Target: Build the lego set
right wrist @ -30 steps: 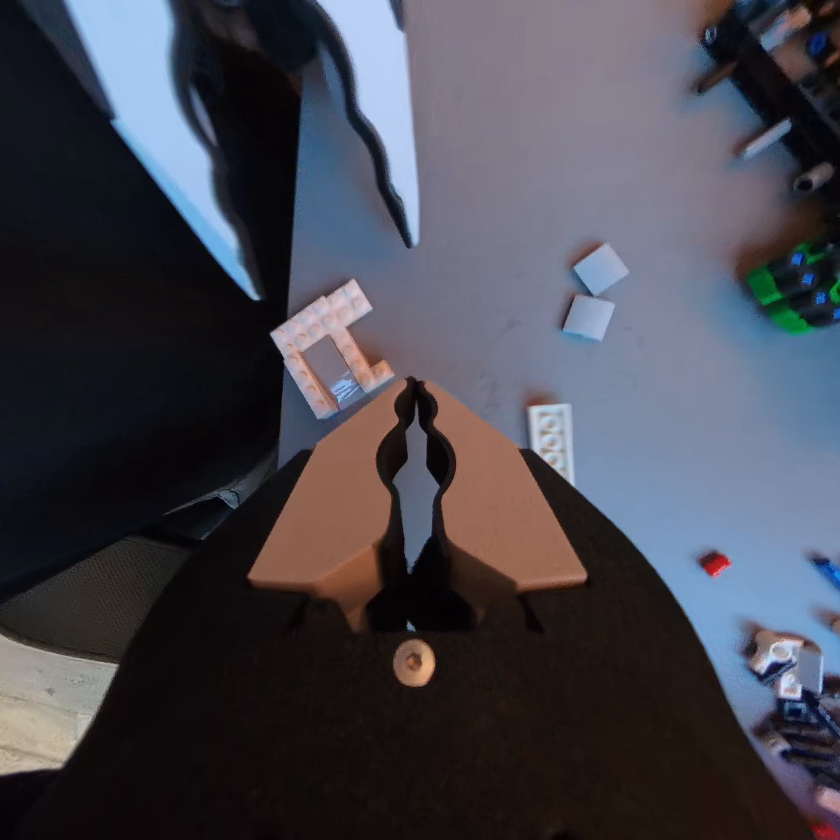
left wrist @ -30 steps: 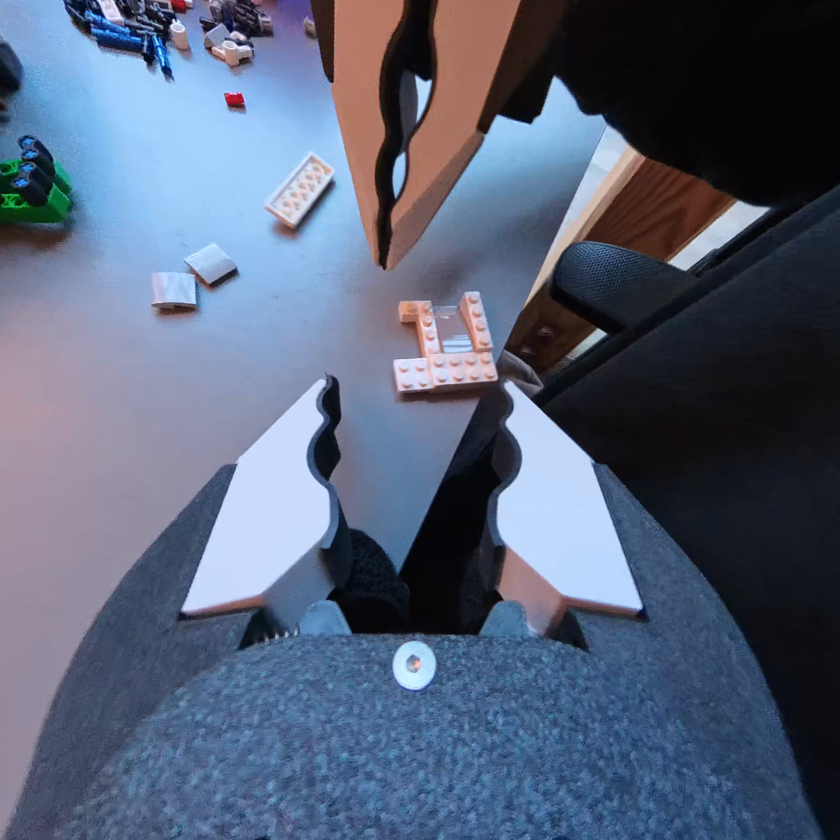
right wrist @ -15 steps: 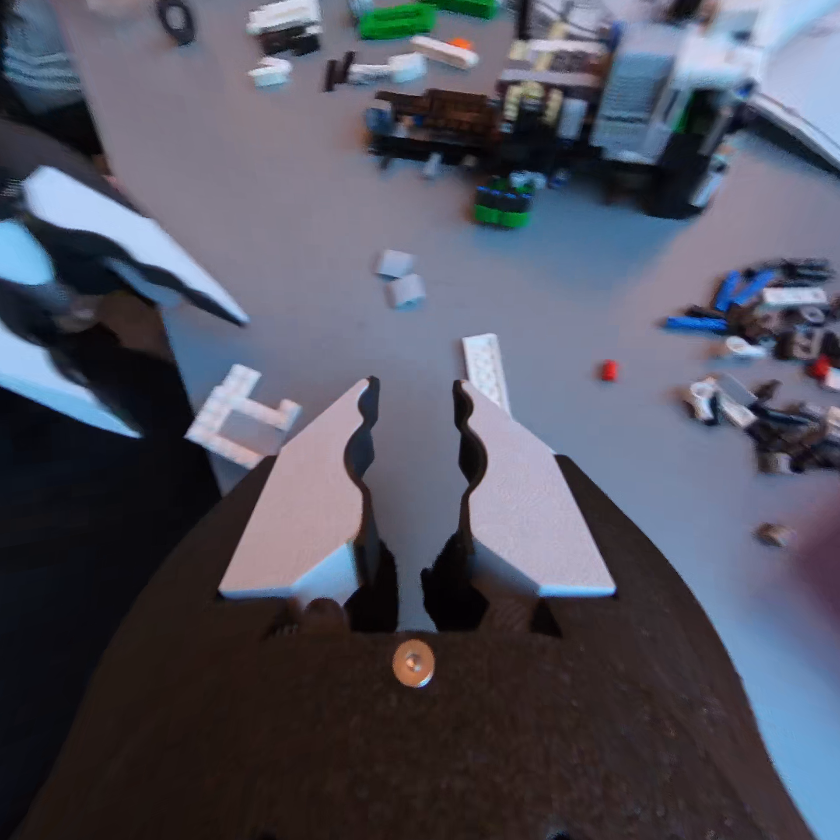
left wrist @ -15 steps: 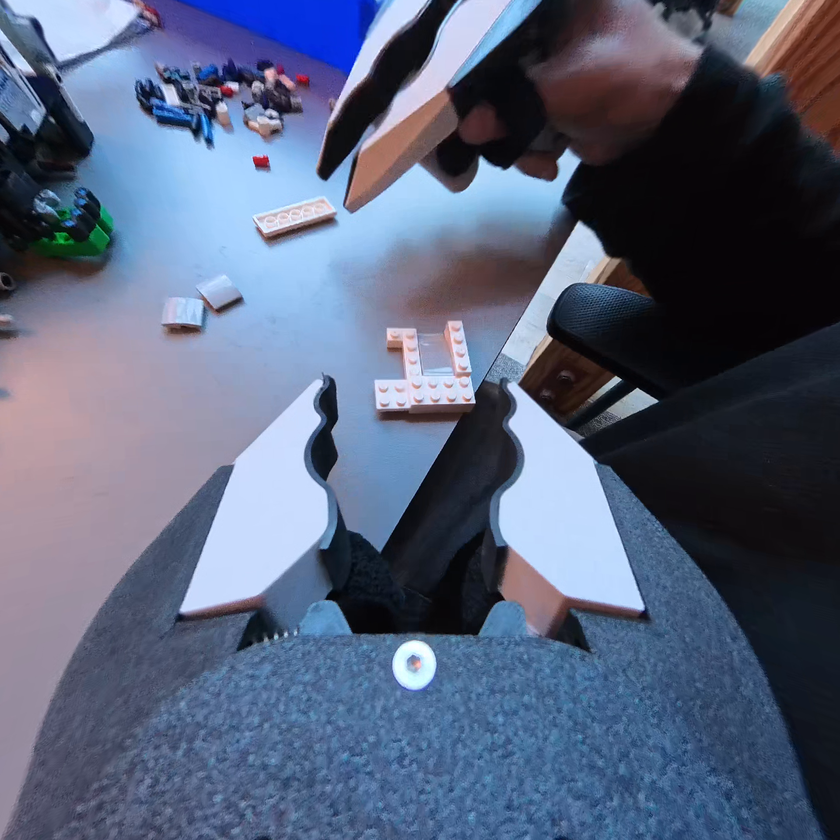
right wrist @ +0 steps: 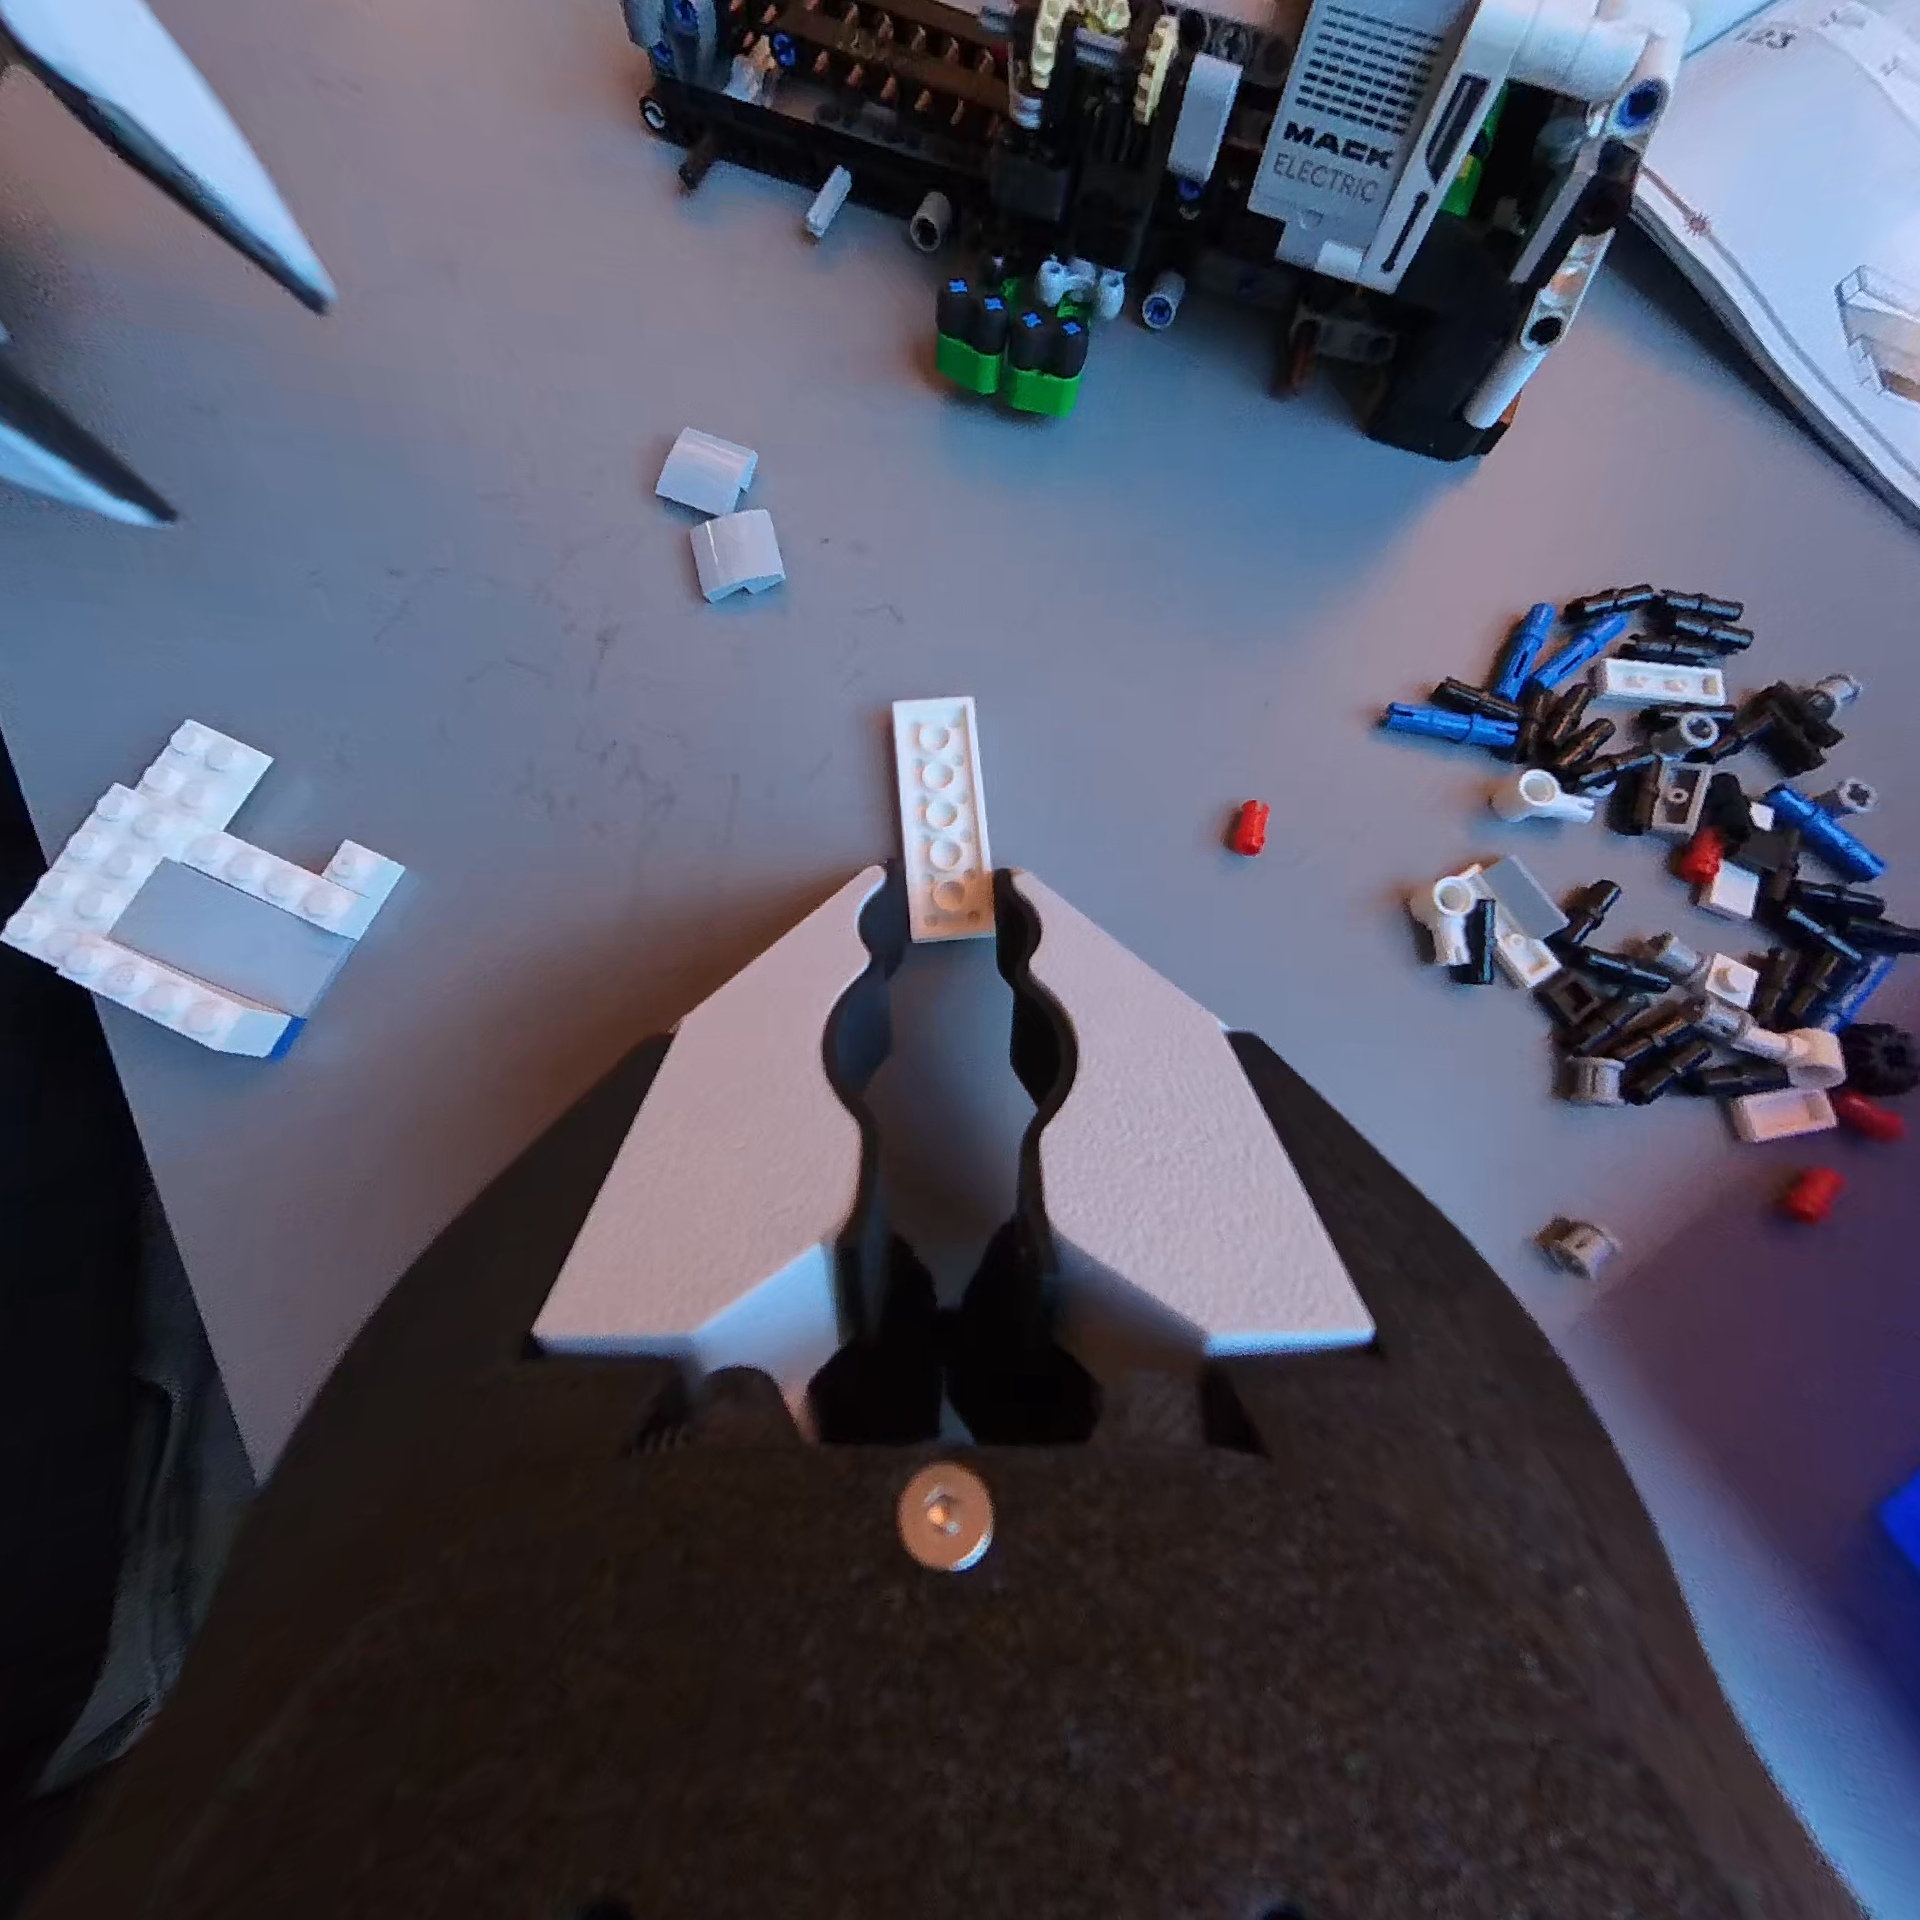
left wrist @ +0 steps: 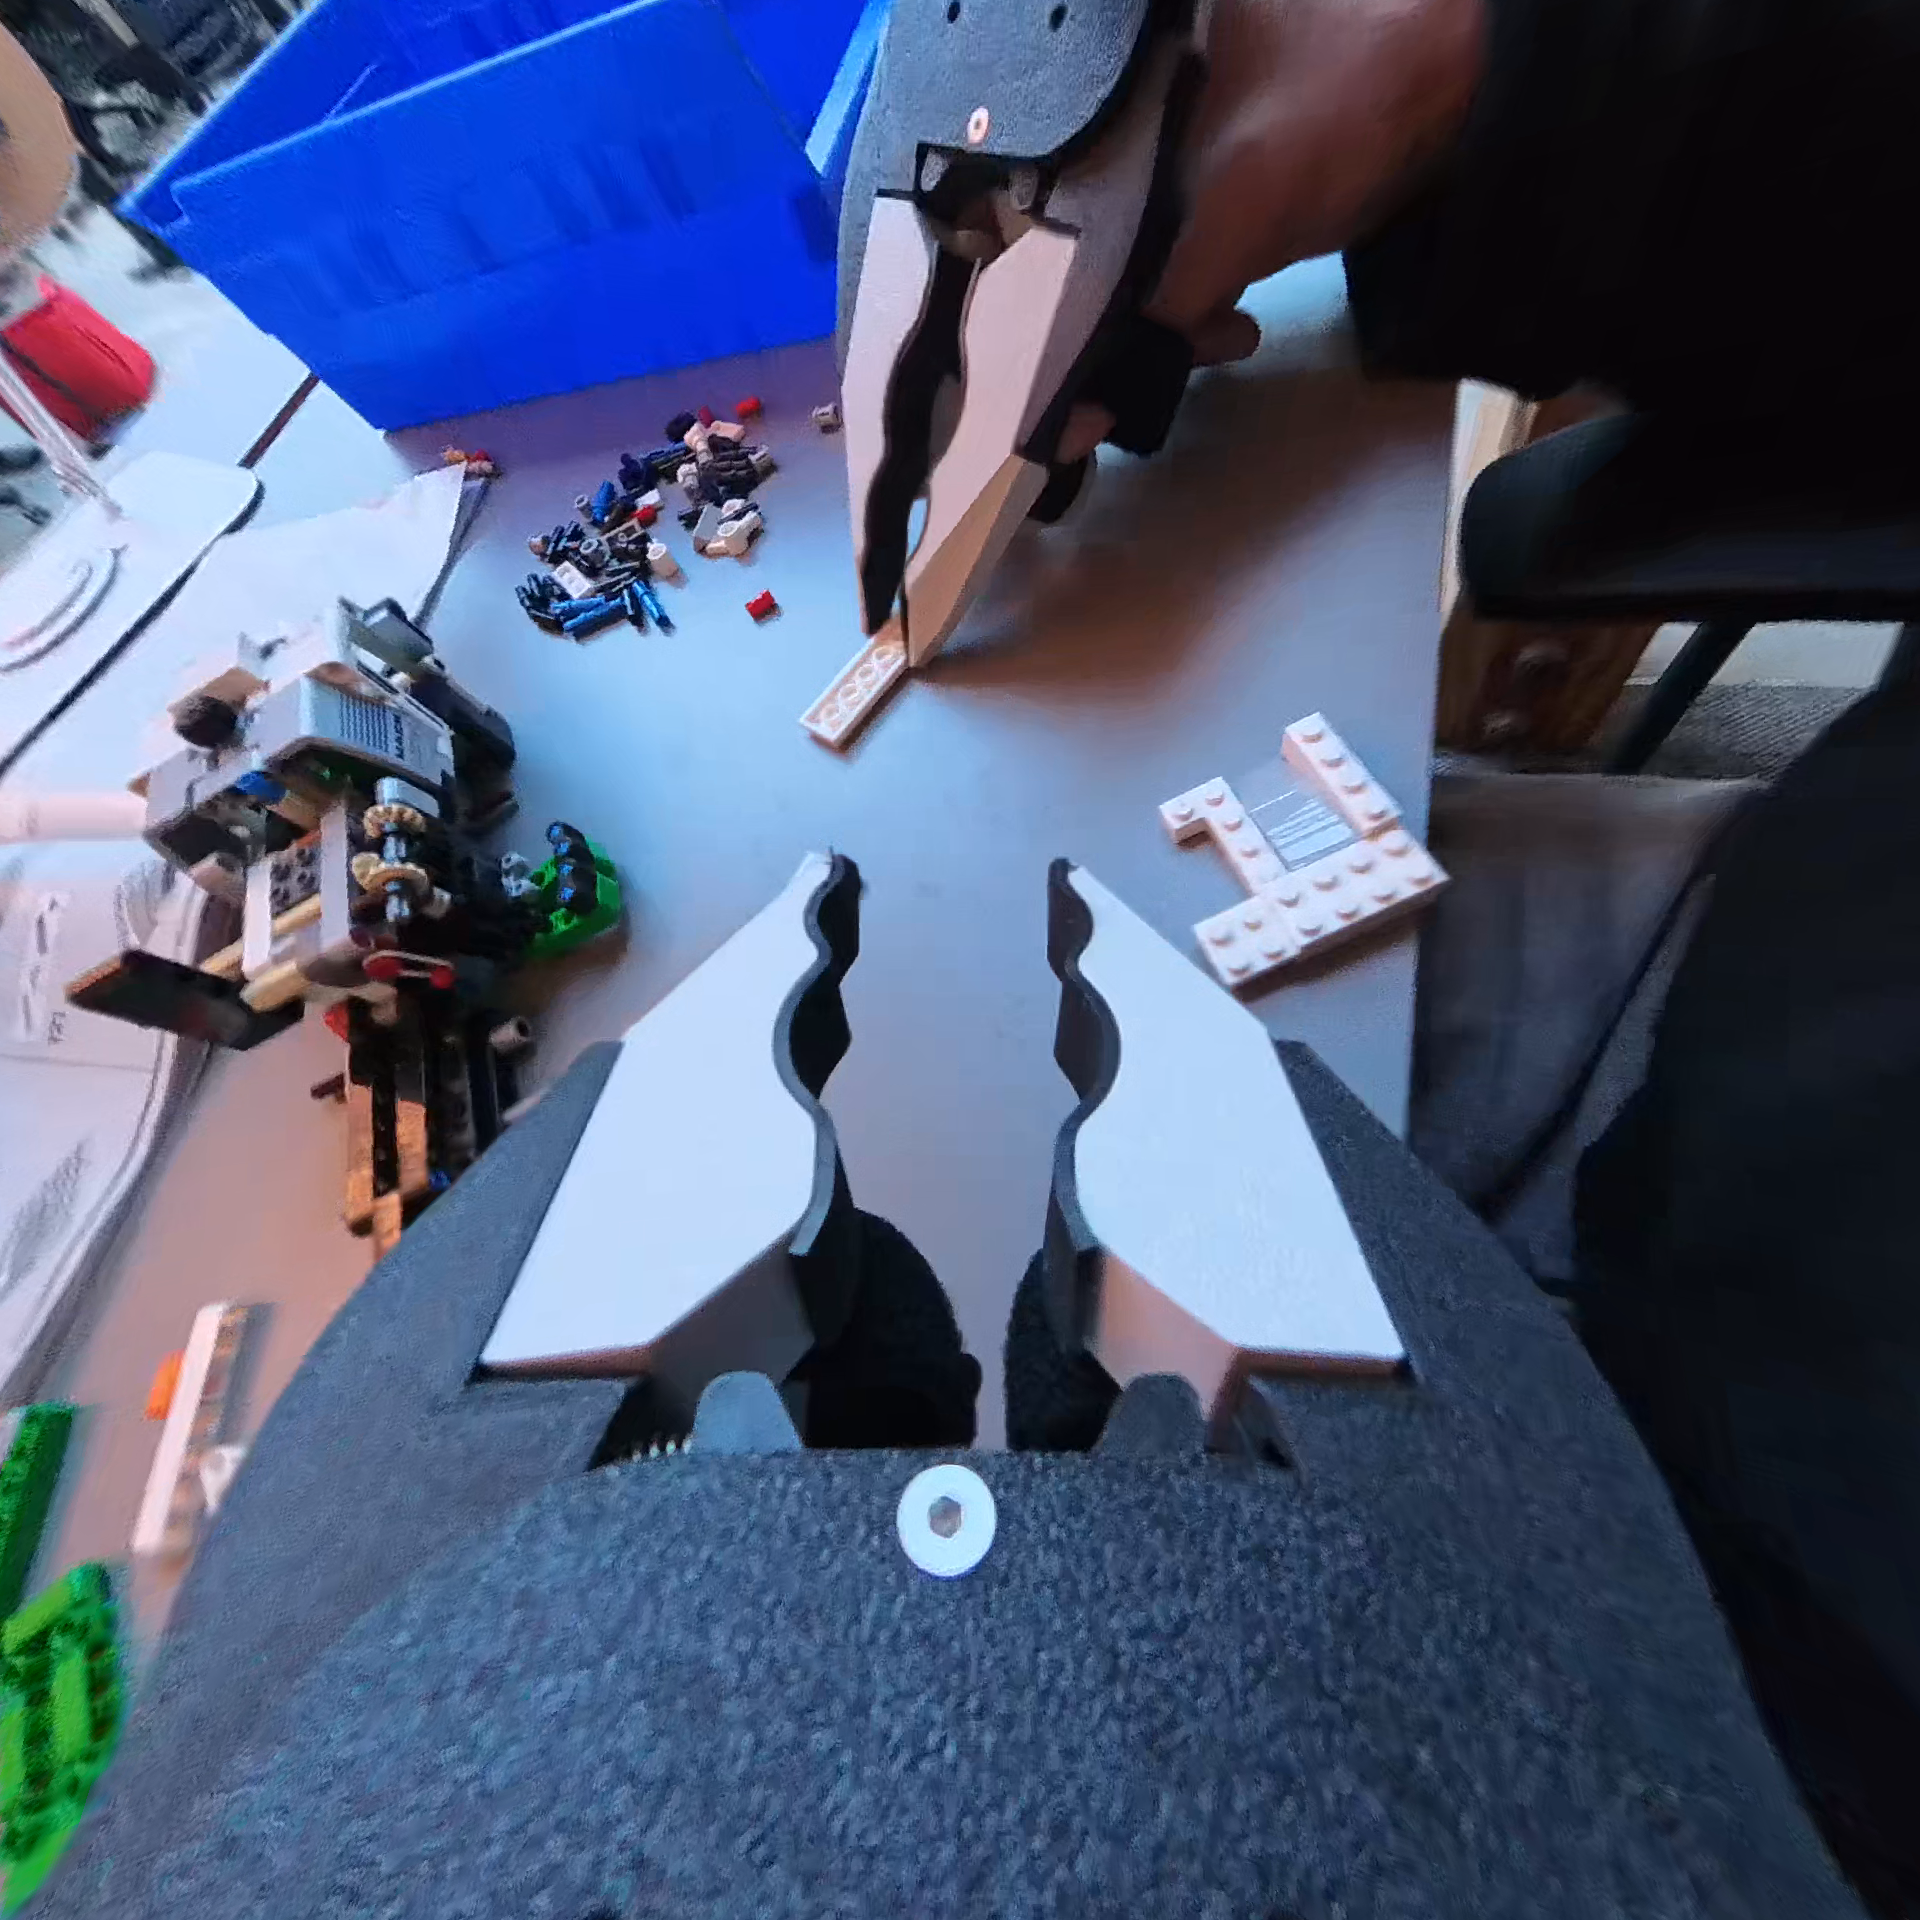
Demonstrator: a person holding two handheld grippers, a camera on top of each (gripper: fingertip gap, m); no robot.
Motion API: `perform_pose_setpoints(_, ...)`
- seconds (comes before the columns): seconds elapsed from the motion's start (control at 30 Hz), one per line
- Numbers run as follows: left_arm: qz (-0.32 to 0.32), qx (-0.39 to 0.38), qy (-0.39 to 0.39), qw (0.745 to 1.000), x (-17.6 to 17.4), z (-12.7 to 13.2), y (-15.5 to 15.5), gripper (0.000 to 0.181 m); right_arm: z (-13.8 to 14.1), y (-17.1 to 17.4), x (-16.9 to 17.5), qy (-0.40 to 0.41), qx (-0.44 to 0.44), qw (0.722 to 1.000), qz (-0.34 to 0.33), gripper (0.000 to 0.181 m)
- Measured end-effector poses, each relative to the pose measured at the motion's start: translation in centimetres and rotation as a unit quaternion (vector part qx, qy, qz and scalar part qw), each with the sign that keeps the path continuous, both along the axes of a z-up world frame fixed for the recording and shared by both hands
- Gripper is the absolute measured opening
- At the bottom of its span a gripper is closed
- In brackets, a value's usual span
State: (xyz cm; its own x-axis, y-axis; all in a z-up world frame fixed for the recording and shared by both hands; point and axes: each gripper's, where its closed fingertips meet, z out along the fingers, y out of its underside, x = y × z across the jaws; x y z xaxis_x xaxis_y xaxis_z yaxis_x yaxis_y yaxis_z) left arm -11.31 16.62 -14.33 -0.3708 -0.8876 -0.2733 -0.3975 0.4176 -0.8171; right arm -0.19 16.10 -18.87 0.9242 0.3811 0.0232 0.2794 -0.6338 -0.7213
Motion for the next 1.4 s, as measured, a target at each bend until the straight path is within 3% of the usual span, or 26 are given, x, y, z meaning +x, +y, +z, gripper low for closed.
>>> perform_pose_setpoints(0.1, -0.002, 0.080, -0.004, 0.997, 0.9, -1.5, 1.1, 0.036, 0.1, -0.7, -1.4, 0.031, -0.018, 0.999, 0.026, 0.015)
perform_pose_setpoints(0.17, -0.004, 0.163, -0.025, 0.986, 1.1, -2.1, 1.4, 0.037, 1.1, -1.5, -3.7, 0.093, -0.026, 0.993, 0.062, 0.015)
perform_pose_setpoints(0.33, -0.037, 0.292, -0.090, 0.951, 0.4, -0.8, -0.6, 0.038, 4.6, -3.8, -10.0, 0.245, -0.037, 0.952, 0.182, 0.016)
perform_pose_setpoints(0.47, -0.072, 0.301, -0.107, 0.945, -0.8, 0.0, -2.9, 0.026, 4.8, -4.3, -12.2, 0.263, -0.056, 0.937, 0.221, 0.015)
perform_pose_setpoints(0.53, -0.083, 0.307, -0.108, 0.942, -1.3, -0.1, -3.4, 0.004, 5.0, -4.3, -12.8, 0.266, -0.059, 0.934, 0.231, 0.016)
perform_pose_setpoints(0.67, -0.052, 0.314, -0.098, 0.943, -1.4, -0.3, -2.5, 0.003, 5.4, -3.3, -12.8, 0.247, -0.022, 0.943, 0.221, 0.016)
perform_pose_setpoints(0.77, -0.024, 0.221, -0.065, 0.973, -1.6, -0.4, -2.0, 0.003, 6.7, -2.0, -12.0, 0.149, 0.075, 0.967, 0.191, 0.037)
perform_pose_setpoints(0.87, -0.014, -0.019, 0.023, 0.999, -2.1, -0.3, -2.8, 0.003, 7.1, -2.1, -11.9, -0.033, 0.111, 0.980, 0.160, 0.040)
perform_pose_setpoints(0.97, -0.009, -0.229, 0.089, 0.969, -2.5, 0.8, -3.4, 0.003, 7.3, -2.5, -12.2, -0.246, 0.148, 0.942, 0.172, 0.028)
perform_pose_setpoints(1.03, -0.010, -0.306, 0.129, 0.943, -2.8, 1.0, -3.6, 0.003, 7.4, -2.6, -12.4, -0.346, 0.158, 0.905, 0.190, 0.028)
perform_pose_setpoints(1.2, -0.013, -0.428, 0.215, 0.878, -3.5, 0.4, -3.9, 0.003, 7.1, -2.4, -14.0, -0.413, 0.153, 0.863, 0.247, 0.029)
perform_pose_setpoints(1.4, -0.027, -0.462, 0.242, 0.853, -4.0, 0.2, -4.4, 0.003, 5.1, -1.5, -13.8, -0.457, 0.110, 0.840, 0.272, 0.027)
